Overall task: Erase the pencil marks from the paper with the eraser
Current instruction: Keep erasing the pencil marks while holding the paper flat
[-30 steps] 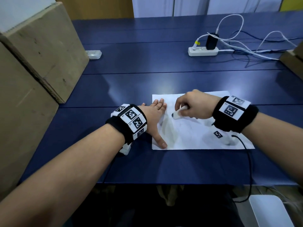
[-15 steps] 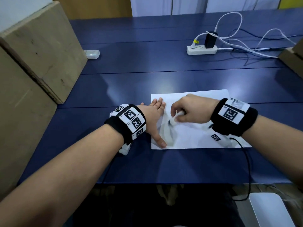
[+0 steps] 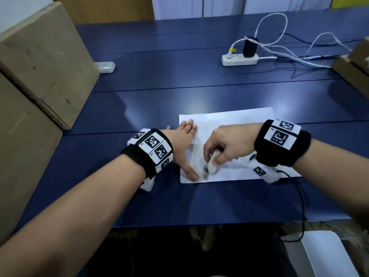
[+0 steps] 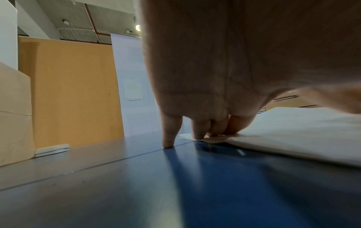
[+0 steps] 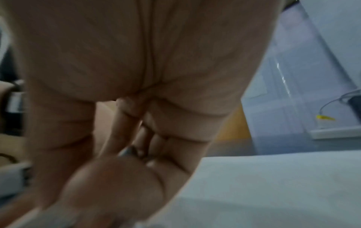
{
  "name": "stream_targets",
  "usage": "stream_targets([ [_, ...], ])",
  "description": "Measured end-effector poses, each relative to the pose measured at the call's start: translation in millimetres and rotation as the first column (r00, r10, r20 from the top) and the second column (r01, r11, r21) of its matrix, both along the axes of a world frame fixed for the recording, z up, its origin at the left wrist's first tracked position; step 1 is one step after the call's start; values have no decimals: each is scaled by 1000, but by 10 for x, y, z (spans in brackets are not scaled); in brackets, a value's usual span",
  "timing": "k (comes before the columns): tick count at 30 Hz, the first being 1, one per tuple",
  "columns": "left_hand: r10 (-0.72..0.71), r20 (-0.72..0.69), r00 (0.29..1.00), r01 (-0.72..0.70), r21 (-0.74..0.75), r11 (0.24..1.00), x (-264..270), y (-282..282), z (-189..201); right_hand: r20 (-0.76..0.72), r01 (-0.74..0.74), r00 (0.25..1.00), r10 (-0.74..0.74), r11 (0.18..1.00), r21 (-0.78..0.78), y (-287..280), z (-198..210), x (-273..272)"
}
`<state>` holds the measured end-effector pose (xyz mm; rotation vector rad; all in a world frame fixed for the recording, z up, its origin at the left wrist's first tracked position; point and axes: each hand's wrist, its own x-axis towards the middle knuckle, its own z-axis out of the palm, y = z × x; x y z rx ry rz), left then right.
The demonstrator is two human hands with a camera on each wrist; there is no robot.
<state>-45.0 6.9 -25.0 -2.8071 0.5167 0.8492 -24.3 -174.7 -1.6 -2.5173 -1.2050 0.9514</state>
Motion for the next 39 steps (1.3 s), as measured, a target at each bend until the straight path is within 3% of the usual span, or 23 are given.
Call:
stream_targets([
  [2,3,-3,1000,-3,2,1000,-1,2,-2,-73,-19,997,18,1000,-11,11,0,-35],
  [7,-2,1,1000,2,-15,1000,-5,12,6,196,197,958,-207,978,71,-14,-18,239],
  [9,-3,0,1000,3,-15,1000,-1,12,6,272,207,936,-224,974,92,-31,-33,235],
  [11,-2,1,1000,2,-11,1000,4,13,3,223,115,967,-124,992,54,-43,-40,151],
  [13,2,0,1000,-2,-6,1000,1,14,-3,39,6,999,-6,1000,-12,-28,-30,8],
  [15,4,-4,1000,-4,-3,1000,-3,12,-7,-26,-17,1000,16,1000,-21,-17,-34,-41],
  [18,-5,7,1000,5,3,1000,-3,10,1,91,103,990,-104,995,16,-11,-48,107],
  [21,-4,1,1000,4,-4,1000,-9,10,14,225,263,934,-277,961,89,-38,-65,258],
  [24,-4,2,1000,5,-3,1000,-5,8,11,253,149,954,-162,986,70,-58,-88,196],
  [26,-2,3,1000,2,1,1000,3,7,-1,87,16,996,-16,1000,-1,-46,-72,56],
  [28,1,-2,1000,-1,6,1000,9,6,-10,-18,-42,999,41,999,-29,-32,-52,-17],
  [31,-3,1,1000,3,4,1000,7,3,-2,93,62,994,-63,998,9,-22,-47,114],
  [35,-4,0,1000,4,-10,1000,-7,9,18,282,275,914,-292,956,102,-36,-73,315],
  [37,-1,-2,1000,1,-11,1000,-2,11,9,284,202,933,-221,975,95,-41,-65,259],
  [39,-1,4,1000,1,-11,1000,0,5,-4,138,66,988,-70,997,34,-26,-29,108],
])
